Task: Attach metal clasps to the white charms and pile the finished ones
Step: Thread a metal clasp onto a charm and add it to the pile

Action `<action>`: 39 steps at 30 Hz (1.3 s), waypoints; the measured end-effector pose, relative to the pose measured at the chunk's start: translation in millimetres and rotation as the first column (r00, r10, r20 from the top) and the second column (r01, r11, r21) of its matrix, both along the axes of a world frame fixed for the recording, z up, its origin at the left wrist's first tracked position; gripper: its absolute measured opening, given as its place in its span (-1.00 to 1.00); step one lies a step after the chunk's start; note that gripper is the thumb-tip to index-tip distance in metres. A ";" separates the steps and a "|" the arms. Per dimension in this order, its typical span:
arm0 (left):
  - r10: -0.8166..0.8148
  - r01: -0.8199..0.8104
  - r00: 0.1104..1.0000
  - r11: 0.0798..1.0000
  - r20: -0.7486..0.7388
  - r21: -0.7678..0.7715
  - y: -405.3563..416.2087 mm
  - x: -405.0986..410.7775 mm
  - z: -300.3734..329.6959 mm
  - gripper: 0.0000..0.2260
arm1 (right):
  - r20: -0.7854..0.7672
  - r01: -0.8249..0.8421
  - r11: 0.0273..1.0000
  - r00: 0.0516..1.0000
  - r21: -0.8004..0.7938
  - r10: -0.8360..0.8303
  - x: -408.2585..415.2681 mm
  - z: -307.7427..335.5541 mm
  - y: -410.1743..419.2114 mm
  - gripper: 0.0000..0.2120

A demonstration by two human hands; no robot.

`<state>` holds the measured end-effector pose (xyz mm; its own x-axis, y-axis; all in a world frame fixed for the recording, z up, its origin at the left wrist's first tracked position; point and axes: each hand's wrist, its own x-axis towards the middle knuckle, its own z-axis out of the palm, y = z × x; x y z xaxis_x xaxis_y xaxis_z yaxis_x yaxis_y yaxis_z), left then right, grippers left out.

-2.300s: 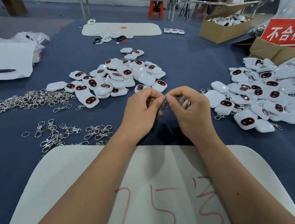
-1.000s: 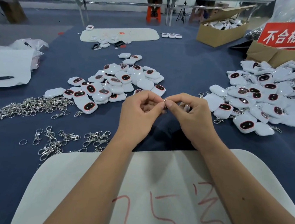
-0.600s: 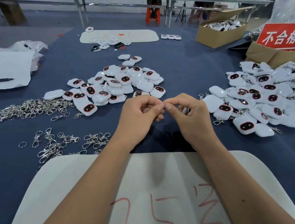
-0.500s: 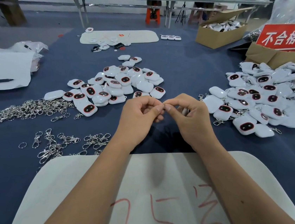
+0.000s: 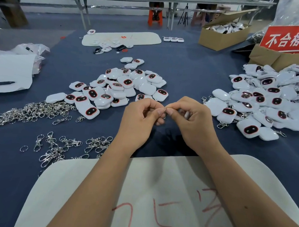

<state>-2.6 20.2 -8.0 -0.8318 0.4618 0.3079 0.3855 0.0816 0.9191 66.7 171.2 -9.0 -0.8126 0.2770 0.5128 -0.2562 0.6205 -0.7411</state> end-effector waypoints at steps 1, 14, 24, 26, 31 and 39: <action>-0.012 0.012 1.000 1.000 0.016 0.007 0.1 0.2 0.1 -0.83 | 0.004 -0.006 1.000 1.000 -0.009 0.006 0.0 0.1 0.8 -0.90; 0.033 -0.039 0.997 0.994 -0.065 -0.105 0.3 3.0 -1.9 -0.81 | -0.003 0.034 0.997 0.999 0.076 -0.034 -0.6 -0.9 -0.5 -0.88; 0.089 -0.105 0.979 0.991 -0.185 -0.079 4.9 4.9 -4.0 -0.86 | 0.056 -0.039 0.992 0.997 -0.124 0.046 -2.3 -3.6 4.1 -0.88; 0.093 -0.111 0.973 0.991 -0.212 -0.074 5.9 5.5 -4.2 -0.87 | 0.057 -0.038 0.990 0.997 -0.136 0.046 -2.6 -3.8 4.5 -0.87; 0.101 -0.121 0.962 0.991 -0.252 -0.064 7.4 6.5 -4.5 -0.87 | 0.107 -0.048 0.979 0.992 -0.200 0.071 -2.3 -2.0 7.2 -0.85; 0.070 -0.099 0.969 0.988 -0.237 -0.115 6.7 4.5 -7.0 -0.87 | 0.042 0.015 0.999 0.999 -0.037 -0.014 0.3 -1.8 2.3 -0.87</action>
